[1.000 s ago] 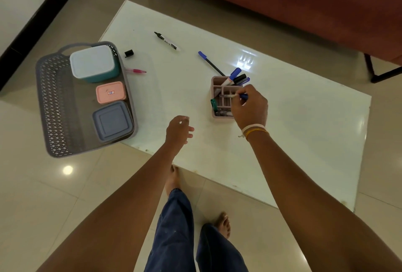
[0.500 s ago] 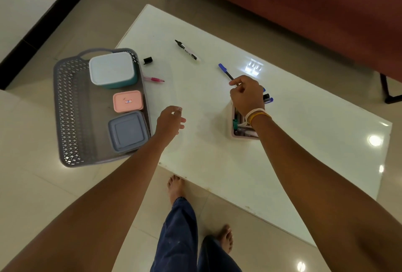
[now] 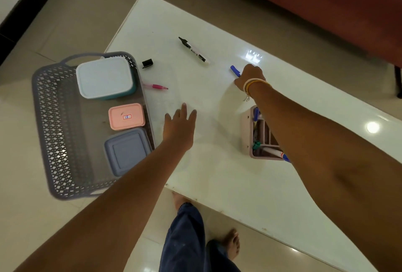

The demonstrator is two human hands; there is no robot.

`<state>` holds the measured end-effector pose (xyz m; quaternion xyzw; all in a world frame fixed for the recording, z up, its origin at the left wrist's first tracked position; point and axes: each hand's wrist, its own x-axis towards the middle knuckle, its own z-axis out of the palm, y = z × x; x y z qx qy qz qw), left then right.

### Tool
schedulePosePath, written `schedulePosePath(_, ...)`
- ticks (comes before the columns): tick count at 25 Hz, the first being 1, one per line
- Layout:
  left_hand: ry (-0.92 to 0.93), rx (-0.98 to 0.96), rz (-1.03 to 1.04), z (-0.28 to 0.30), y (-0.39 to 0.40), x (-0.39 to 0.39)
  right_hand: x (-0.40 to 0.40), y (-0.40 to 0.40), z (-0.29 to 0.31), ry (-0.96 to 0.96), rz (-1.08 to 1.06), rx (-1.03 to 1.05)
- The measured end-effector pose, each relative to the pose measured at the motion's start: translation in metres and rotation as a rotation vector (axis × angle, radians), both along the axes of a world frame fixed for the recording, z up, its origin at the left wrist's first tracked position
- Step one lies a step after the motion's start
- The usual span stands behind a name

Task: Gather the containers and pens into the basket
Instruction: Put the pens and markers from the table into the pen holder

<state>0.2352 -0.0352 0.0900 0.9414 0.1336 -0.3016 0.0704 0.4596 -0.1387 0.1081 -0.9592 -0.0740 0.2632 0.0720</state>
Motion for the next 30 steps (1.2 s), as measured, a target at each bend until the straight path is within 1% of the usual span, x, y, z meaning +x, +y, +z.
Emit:
schedulePosePath(1,0.003,0.035,-0.043,-0.002,0.000,-0.002,0.004,0.001,-0.006,0.022,0.018,-0.040)
schedulePosePath(4,0.029,0.025,-0.079,-0.005,-0.001,-0.002,0.005,0.004,-0.017,0.058,0.080,-0.106)
schedulePosePath(6,0.082,0.020,-0.088,-0.003,-0.006,-0.001,0.002,0.010,-0.020,0.073,0.134,-0.104)
schedulePosePath(7,0.111,0.018,-0.087,-0.001,-0.008,0.000,0.000,0.013,-0.019,0.060,0.147,-0.065)
schedulePosePath(9,0.152,0.009,-0.089,0.003,-0.009,0.001,-0.001,0.018,-0.010,-0.019,0.065,0.107)
schedulePosePath(11,0.178,-0.003,-0.087,0.003,-0.006,0.001,-0.001,0.018,0.009,-0.078,-0.112,0.353)
schedulePosePath(13,0.211,-0.014,-0.078,0.006,-0.003,0.004,-0.003,0.006,0.032,-0.044,-0.315,0.607)
schedulePosePath(14,0.221,-0.026,-0.060,0.008,-0.001,0.006,-0.005,-0.002,0.042,-0.032,-0.381,0.705)
schedulePosePath(16,0.238,-0.079,0.018,0.013,-0.003,0.010,-0.014,-0.019,0.059,-0.090,-0.435,0.841)
schedulePosePath(17,0.242,-0.118,0.066,0.015,-0.007,0.008,-0.022,-0.028,0.069,-0.159,-0.438,0.901)
schedulePosePath(19,0.255,-0.196,0.126,0.017,-0.027,-0.008,-0.043,-0.052,0.082,-0.327,-0.396,1.000)
schedulePosePath(20,0.275,-0.206,0.121,0.016,-0.039,-0.021,-0.055,-0.065,0.085,-0.392,-0.351,1.021)
schedulePosePath(22,0.304,-0.148,0.068,0.010,-0.061,-0.051,-0.078,-0.091,0.087,-0.461,-0.220,0.968)
schedulePosePath(23,0.304,-0.112,0.050,0.009,-0.067,-0.060,-0.088,-0.103,0.086,-0.450,-0.150,0.911)
schedulePosePath(25,0.325,-0.101,0.056,0.008,-0.068,-0.061,-0.100,-0.119,0.077,-0.378,-0.021,0.777)
schedulePosePath(27,0.400,-0.139,0.074,0.011,-0.063,-0.053,-0.106,-0.129,0.066,-0.267,0.077,0.659)
schedulePosePath(29,0.459,-0.174,0.080,0.011,-0.059,-0.047,-0.112,-0.133,0.060,-0.210,0.134,0.613)
schedulePosePath(30,0.482,-0.191,0.078,0.012,-0.057,-0.045,-0.115,-0.134,0.059,-0.232,0.146,0.609)
